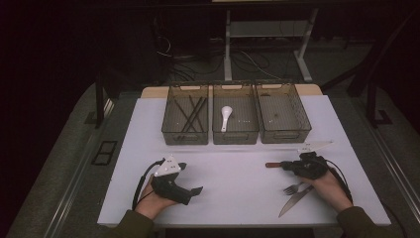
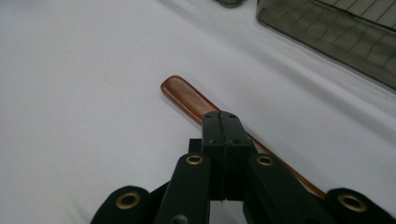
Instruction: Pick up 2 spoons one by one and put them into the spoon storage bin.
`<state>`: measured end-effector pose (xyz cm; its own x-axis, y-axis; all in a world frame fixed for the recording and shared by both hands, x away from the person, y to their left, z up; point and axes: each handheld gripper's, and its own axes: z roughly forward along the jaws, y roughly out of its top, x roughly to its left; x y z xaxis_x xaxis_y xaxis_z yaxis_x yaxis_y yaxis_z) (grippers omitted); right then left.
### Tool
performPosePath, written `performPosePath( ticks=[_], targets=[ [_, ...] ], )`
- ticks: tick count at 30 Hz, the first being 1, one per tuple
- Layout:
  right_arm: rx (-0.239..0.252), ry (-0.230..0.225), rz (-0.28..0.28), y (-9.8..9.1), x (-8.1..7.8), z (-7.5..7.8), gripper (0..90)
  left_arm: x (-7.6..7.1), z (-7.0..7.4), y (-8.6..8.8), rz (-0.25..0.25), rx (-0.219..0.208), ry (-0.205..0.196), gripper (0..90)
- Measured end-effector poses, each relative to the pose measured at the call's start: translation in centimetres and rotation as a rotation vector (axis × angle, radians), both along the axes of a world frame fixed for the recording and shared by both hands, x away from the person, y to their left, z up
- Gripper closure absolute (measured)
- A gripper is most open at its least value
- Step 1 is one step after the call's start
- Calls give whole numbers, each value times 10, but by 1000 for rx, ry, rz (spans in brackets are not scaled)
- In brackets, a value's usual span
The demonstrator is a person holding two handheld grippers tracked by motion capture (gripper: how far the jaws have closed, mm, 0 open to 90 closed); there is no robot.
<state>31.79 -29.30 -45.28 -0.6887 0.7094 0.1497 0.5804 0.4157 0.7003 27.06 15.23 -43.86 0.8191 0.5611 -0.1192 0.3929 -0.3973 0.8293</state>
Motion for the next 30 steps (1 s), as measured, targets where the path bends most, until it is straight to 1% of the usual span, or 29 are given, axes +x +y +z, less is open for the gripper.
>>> performPosePath(
  ticks=[6,10,11,12,13,14,16,17,18,22,25,27,30],
  targets=[
    [-2,-2,-15,3,13,-2,889,0,0,0,-7,5,-1,0],
    [9,7,-18,1,14,-2,884,0,0,0,-8,-1,1,0],
    [22,4,-22,0,13,-1,870,0,0,1,-8,-3,1,0],
    [41,2,-25,-1,12,1,849,0,1,1,-8,-2,1,0],
    [55,12,-29,-3,12,4,819,0,1,1,-8,-4,1,0],
    [70,8,-27,-6,12,7,794,0,1,1,-8,-4,0,0],
    [97,6,-40,-12,10,12,721,0,1,1,-9,-5,-1,0],
    [110,8,-36,-15,9,14,682,0,1,1,-10,-5,-1,0],
    [116,3,-46,-17,8,17,646,0,1,1,-11,-5,0,0],
    [108,-26,-62,-28,4,24,538,0,1,1,-14,-8,1,0],
    [103,-35,-66,-37,2,27,495,0,0,1,-16,-8,3,0],
    [95,-46,-86,-44,0,29,451,0,0,1,-16,-8,4,0],
    [78,-66,-110,-55,-2,32,429,0,0,2,-18,-8,4,0]
  ],
)
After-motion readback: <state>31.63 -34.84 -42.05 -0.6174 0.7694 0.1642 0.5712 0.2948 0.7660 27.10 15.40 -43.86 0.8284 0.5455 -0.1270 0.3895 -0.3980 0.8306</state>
